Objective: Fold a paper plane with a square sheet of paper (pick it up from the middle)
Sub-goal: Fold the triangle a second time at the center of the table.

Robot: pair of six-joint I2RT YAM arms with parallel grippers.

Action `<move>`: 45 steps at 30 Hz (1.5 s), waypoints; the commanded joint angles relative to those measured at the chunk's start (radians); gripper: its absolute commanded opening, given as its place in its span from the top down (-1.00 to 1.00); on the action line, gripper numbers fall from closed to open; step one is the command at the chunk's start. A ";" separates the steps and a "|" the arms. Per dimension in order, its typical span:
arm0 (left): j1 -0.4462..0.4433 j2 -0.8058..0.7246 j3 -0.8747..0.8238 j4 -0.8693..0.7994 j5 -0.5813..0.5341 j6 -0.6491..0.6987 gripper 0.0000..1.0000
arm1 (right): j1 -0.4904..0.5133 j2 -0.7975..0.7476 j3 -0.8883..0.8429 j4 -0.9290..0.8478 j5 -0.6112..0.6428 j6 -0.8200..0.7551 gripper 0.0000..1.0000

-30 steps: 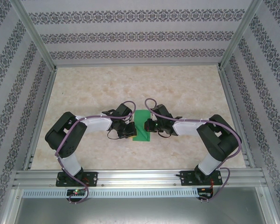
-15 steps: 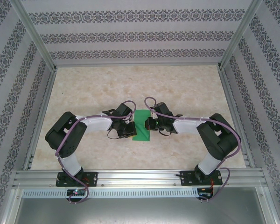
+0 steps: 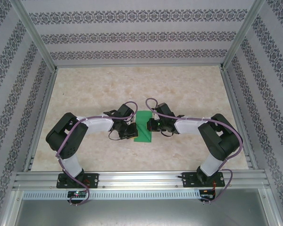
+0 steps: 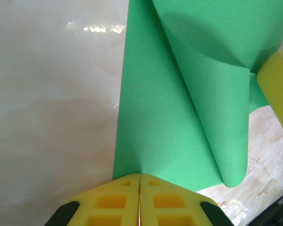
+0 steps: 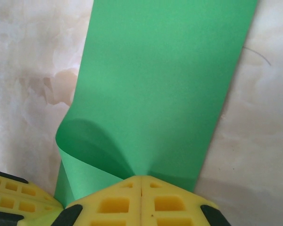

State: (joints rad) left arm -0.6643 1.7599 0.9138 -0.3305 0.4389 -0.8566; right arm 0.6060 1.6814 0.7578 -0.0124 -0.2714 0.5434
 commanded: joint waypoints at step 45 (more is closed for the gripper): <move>-0.011 -0.072 0.088 0.100 -0.059 -0.055 0.63 | -0.005 0.070 0.018 -0.009 0.029 -0.012 0.87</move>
State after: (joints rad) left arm -0.6643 1.6917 0.9741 -0.3099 0.3824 -0.8707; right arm 0.5938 1.7264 0.7872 -0.0242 -0.2638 0.5251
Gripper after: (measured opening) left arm 0.183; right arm 0.066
